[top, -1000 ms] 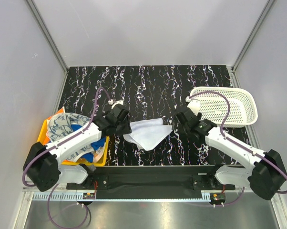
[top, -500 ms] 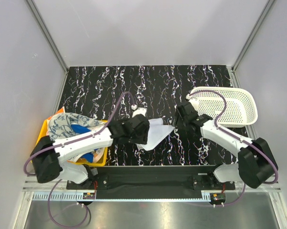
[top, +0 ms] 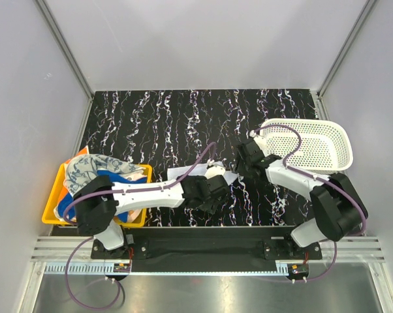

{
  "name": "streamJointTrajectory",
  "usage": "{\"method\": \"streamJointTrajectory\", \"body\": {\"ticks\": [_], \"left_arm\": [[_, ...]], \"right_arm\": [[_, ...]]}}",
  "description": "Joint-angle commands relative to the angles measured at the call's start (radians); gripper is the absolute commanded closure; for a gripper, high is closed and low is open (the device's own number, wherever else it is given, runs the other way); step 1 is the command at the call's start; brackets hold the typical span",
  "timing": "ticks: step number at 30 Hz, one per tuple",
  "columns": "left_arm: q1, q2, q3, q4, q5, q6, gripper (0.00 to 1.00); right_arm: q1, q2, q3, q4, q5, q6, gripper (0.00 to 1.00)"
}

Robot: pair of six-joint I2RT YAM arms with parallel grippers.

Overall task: Fold and stack the towels
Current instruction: Flatten out the crumpled towel

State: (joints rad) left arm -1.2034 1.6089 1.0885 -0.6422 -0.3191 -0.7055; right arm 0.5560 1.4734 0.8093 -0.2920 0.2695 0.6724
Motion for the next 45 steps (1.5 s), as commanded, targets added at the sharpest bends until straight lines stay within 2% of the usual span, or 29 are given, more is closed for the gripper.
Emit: {"method": "streamJointTrajectory", "body": {"ticks": [1, 13, 19, 23, 27, 31, 33, 34, 38, 42, 45], "left_arm": [[-0.019, 0.025, 0.047, 0.01, -0.061, 0.015, 0.4], [-0.038, 0.109, 0.053, -0.001, -0.182, 0.017, 0.4], [-0.039, 0.138, 0.06, 0.004, -0.216, 0.028, 0.46], [-0.041, 0.137, 0.054, 0.006, -0.228, 0.02, 0.54], [-0.042, 0.141, 0.054, -0.004, -0.238, 0.018, 0.71], [-0.042, 0.141, 0.054, -0.004, -0.238, 0.023, 0.82], [-0.042, 0.141, 0.054, 0.001, -0.224, 0.029, 0.79], [-0.045, 0.14, 0.054, 0.006, -0.219, 0.032, 0.61], [-0.064, 0.143, 0.068, 0.009, -0.216, 0.037, 0.45], [-0.073, 0.196, 0.109, -0.026, -0.257, 0.026, 0.43], [-0.074, 0.21, 0.116, -0.036, -0.293, 0.008, 0.47]], "right_arm": [[-0.007, 0.028, 0.022, 0.062, -0.003, 0.027, 0.43], [-0.007, 0.094, 0.025, 0.106, -0.007, 0.033, 0.54], [-0.007, 0.105, 0.027, 0.117, -0.018, 0.035, 0.63], [-0.007, 0.094, 0.027, 0.111, -0.013, 0.032, 0.69], [-0.007, 0.081, 0.031, 0.105, -0.012, 0.027, 0.76], [-0.007, 0.073, 0.031, 0.102, -0.013, 0.023, 0.84], [-0.008, 0.068, 0.03, 0.1, -0.015, 0.021, 0.85], [-0.007, 0.067, 0.031, 0.099, -0.015, 0.018, 0.86], [-0.005, 0.057, 0.03, 0.096, -0.013, 0.013, 0.89], [-0.005, 0.057, 0.031, 0.094, -0.018, 0.01, 0.91], [-0.005, 0.05, 0.028, 0.093, -0.024, 0.009, 0.93]]}}
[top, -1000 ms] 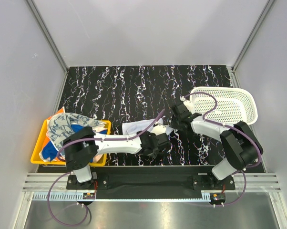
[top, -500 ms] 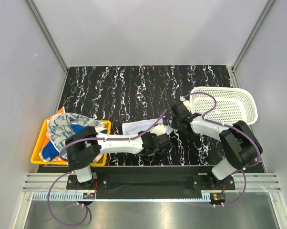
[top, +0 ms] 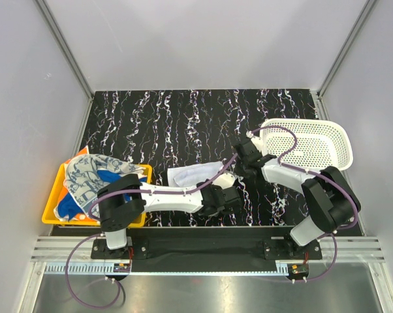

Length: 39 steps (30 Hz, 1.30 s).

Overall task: Fold and stack the towels
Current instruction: Flatten out the crumpled towel

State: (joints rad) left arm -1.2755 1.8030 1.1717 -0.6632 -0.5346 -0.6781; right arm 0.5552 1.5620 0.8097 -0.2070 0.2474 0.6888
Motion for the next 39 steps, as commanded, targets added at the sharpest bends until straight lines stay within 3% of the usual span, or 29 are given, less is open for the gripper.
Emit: {"method": "streamJointTrajectory", "body": {"ticks": [1, 9, 16, 19, 24, 25, 26, 29, 30, 33, 39], "left_arm": [[-0.002, 0.018, 0.026, -0.01, -0.082, -0.021, 0.48], [-0.002, 0.035, 0.025, -0.036, -0.154, -0.052, 0.63], [-0.002, 0.024, 0.017, -0.033, -0.165, -0.044, 0.95], [-0.002, 0.002, 0.013, -0.038, -0.165, -0.041, 1.0], [-0.002, -0.036, 0.009, -0.05, -0.162, -0.031, 1.0], [-0.002, -0.039, 0.009, -0.05, -0.159, -0.029, 0.94], [-0.002, -0.039, 0.008, -0.044, -0.151, -0.023, 0.73], [-0.002, -0.031, -0.004, -0.016, -0.14, -0.009, 0.65], [-0.002, -0.027, -0.006, -0.015, -0.14, -0.011, 0.56], [-0.002, -0.013, -0.01, -0.004, -0.139, -0.011, 0.5], [-0.022, -0.024, -0.012, 0.03, -0.131, -0.003, 0.48]], "right_arm": [[-0.003, -0.04, 0.026, 0.008, -0.002, -0.008, 0.94], [-0.003, -0.071, 0.019, -0.005, 0.001, -0.014, 0.95], [-0.005, -0.111, 0.019, -0.026, 0.006, -0.021, 0.96], [-0.003, -0.125, 0.023, -0.038, 0.006, -0.028, 0.97], [-0.001, -0.161, 0.04, -0.064, 0.004, -0.041, 0.99], [-0.001, -0.166, 0.043, -0.069, 0.004, -0.043, 0.99], [0.002, -0.169, 0.049, -0.072, 0.004, -0.044, 0.99], [0.015, -0.178, 0.077, -0.107, 0.03, -0.054, 1.0], [0.034, -0.183, 0.083, -0.127, 0.041, -0.054, 1.0], [0.045, -0.209, 0.106, -0.153, 0.047, -0.057, 1.0], [0.057, -0.223, 0.14, -0.192, 0.059, -0.066, 1.0]]}}
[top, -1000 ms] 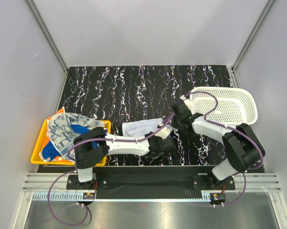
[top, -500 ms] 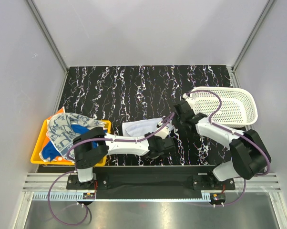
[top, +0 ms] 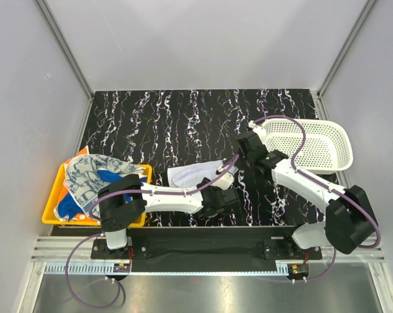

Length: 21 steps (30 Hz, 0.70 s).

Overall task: Fold and stack the towels
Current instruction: Flatten out the crumpled towel

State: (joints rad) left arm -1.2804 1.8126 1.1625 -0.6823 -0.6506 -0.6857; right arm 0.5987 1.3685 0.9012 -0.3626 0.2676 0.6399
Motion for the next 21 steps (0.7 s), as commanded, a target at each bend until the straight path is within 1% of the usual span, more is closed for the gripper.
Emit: {"method": "streamJointTrajectory", "body": {"ticks": [1, 4, 8, 10, 12, 15, 18, 21], "left_arm": [[-0.022, -0.032, -0.001, 0.05, -0.014, 0.005, 0.47], [-0.027, -0.01, 0.006, 0.047, -0.024, -0.005, 0.45], [-0.027, -0.012, -0.014, 0.062, -0.061, -0.028, 0.45], [-0.027, -0.012, -0.024, 0.073, -0.075, -0.032, 0.48], [-0.027, -0.006, -0.024, 0.073, -0.08, -0.032, 0.55], [-0.027, 0.013, -0.023, 0.073, -0.089, -0.031, 0.6], [-0.027, 0.022, -0.023, 0.072, -0.109, -0.043, 0.63], [-0.027, 0.022, -0.026, 0.079, -0.124, -0.041, 0.63]], "right_arm": [[0.018, -0.028, 0.051, -0.041, 0.042, -0.016, 1.0], [0.024, -0.042, 0.068, -0.059, 0.048, -0.016, 1.0], [0.03, -0.054, 0.084, -0.07, 0.044, -0.017, 1.0], [0.03, -0.052, 0.088, -0.073, 0.041, -0.017, 1.0], [0.032, -0.049, 0.091, -0.076, 0.041, -0.019, 1.0], [0.035, -0.048, 0.094, -0.076, 0.039, -0.016, 1.0], [0.036, -0.046, 0.104, -0.085, 0.039, -0.017, 1.0], [0.036, -0.048, 0.111, -0.09, 0.035, -0.016, 1.0]]}}
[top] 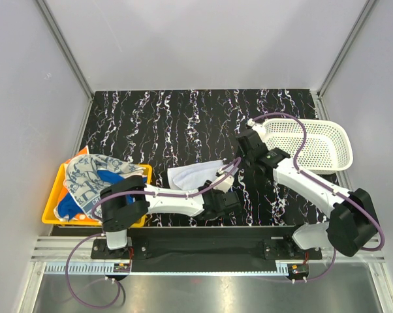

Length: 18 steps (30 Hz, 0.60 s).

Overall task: Fold and stack the towels
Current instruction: Flatten out the crumpled towel

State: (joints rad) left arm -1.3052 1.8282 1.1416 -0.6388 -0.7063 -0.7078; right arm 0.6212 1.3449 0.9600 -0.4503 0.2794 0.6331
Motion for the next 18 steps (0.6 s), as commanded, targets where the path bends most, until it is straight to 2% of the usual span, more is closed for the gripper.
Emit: {"method": "streamJointTrajectory", "body": {"ticks": [1, 6, 16, 18], "left_arm": [[-0.002, 0.008, -0.003, 0.042, -0.067, -0.012, 0.63], [0.001, 0.028, 0.004, 0.051, -0.071, -0.005, 0.69], [0.003, -0.015, 0.015, 0.018, -0.084, -0.007, 0.99], [0.003, -0.036, 0.026, -0.008, -0.087, -0.013, 1.0]], "right_arm": [[0.015, -0.024, 0.054, -0.004, 0.023, -0.01, 1.0], [0.018, -0.029, 0.052, -0.011, 0.024, -0.009, 1.0], [0.018, -0.041, 0.055, -0.019, 0.029, -0.013, 1.0], [0.018, -0.046, 0.057, -0.022, 0.029, -0.016, 1.0]]}}
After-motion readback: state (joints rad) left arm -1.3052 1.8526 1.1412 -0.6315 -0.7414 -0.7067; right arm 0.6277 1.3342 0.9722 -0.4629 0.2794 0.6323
